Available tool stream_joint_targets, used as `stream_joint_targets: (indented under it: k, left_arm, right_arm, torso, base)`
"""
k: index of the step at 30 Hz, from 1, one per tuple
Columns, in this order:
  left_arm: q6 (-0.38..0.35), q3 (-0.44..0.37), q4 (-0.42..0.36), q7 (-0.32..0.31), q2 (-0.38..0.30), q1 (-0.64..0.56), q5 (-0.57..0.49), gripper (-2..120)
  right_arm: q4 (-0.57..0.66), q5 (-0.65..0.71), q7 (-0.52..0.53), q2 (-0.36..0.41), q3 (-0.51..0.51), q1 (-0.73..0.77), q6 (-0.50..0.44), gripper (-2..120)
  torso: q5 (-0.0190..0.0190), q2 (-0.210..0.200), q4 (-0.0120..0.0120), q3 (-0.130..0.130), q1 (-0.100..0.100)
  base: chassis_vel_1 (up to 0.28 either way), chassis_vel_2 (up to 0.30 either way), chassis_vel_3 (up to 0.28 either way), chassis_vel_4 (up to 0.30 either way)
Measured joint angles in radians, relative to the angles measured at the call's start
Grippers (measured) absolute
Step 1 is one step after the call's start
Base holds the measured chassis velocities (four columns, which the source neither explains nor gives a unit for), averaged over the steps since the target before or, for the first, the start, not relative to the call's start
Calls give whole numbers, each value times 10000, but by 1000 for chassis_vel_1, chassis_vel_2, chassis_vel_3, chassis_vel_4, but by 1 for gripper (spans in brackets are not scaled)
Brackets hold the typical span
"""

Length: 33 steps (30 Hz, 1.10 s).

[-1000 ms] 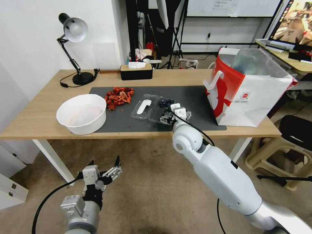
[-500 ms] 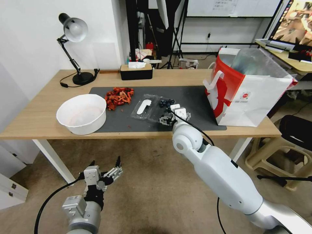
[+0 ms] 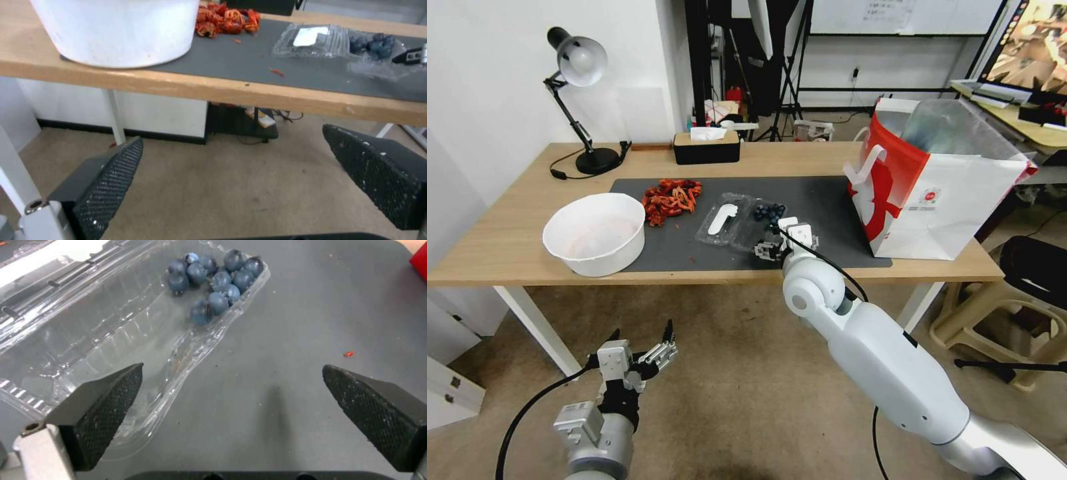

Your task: Close the takeout container lid, then place the container into the takeout bag.

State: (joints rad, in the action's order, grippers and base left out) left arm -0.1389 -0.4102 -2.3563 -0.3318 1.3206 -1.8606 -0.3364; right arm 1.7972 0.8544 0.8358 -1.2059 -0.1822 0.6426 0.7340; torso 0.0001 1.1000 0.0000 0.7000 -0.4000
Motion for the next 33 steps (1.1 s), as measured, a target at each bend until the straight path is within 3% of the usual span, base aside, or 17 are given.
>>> stream_joint_targets:
  k: [33]
  left_arm:
    - [76, 138, 71, -44, 27, 26, 86, 100]
  right_arm:
    - [236, 309, -28, 692, 788, 399, -4, 100]
  torso:
    - [0, 0, 0, 0, 0]
  base:
    - [0, 0, 0, 0]
